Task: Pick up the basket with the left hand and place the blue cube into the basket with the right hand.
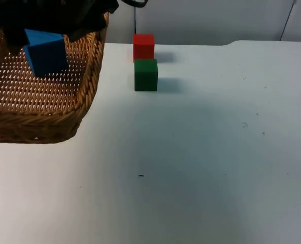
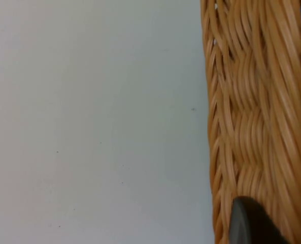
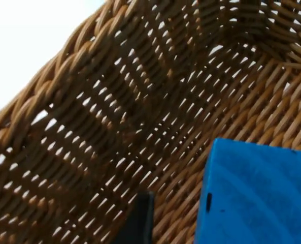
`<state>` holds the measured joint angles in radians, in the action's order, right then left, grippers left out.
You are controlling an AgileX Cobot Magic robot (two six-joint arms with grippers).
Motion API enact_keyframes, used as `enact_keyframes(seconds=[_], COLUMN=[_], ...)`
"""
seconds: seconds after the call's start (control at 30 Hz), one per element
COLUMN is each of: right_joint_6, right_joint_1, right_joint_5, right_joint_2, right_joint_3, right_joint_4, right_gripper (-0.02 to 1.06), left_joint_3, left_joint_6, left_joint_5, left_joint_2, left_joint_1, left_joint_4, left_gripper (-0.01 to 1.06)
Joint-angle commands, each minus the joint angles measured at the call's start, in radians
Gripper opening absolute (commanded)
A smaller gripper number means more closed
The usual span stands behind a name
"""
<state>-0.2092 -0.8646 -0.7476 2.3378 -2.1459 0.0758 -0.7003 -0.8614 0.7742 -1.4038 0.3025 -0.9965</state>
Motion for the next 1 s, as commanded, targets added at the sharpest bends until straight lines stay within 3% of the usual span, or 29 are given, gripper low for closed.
enact_keyframes(seconds=[0.0, 0.17, 0.3, 0.47, 0.6, 0.97], right_joint_6=[0.008, 0.010, 0.069, 0.161, 0.202, 0.292], right_joint_1=[-0.004, -0.004, -0.004, -0.004, -0.004, -0.004], right_joint_5=[0.007, -0.020, -0.086, -0.140, -0.148, -0.208], right_joint_2=[-0.010, -0.046, -0.105, -0.192, -0.275, -0.495], right_joint_3=[-0.008, -0.008, -0.008, -0.008, -0.008, -0.008], right_joint_4=[0.000, 0.003, 0.017, 0.021, 0.021, -0.004], right_gripper=[0.92, 0.92, 0.89, 0.80, 0.80, 0.80], left_joint_3=[-0.003, -0.003, -0.003, 0.022, 0.050, 0.050], left_joint_6=[0.000, 0.000, 0.000, 0.001, 0.004, -0.031], left_joint_5=[0.016, 0.016, 0.013, -0.072, -0.135, -0.174], left_joint_2=[0.007, 0.007, 0.007, 0.006, 0.006, -0.132], left_joint_1=[0.004, 0.004, -0.001, -0.059, -0.100, -0.100], left_joint_4=[-0.039, -0.041, -0.039, -0.004, -0.019, -0.062], left_gripper=[0.00, 0.00, 0.00, 0.00, 0.00, 0.00])
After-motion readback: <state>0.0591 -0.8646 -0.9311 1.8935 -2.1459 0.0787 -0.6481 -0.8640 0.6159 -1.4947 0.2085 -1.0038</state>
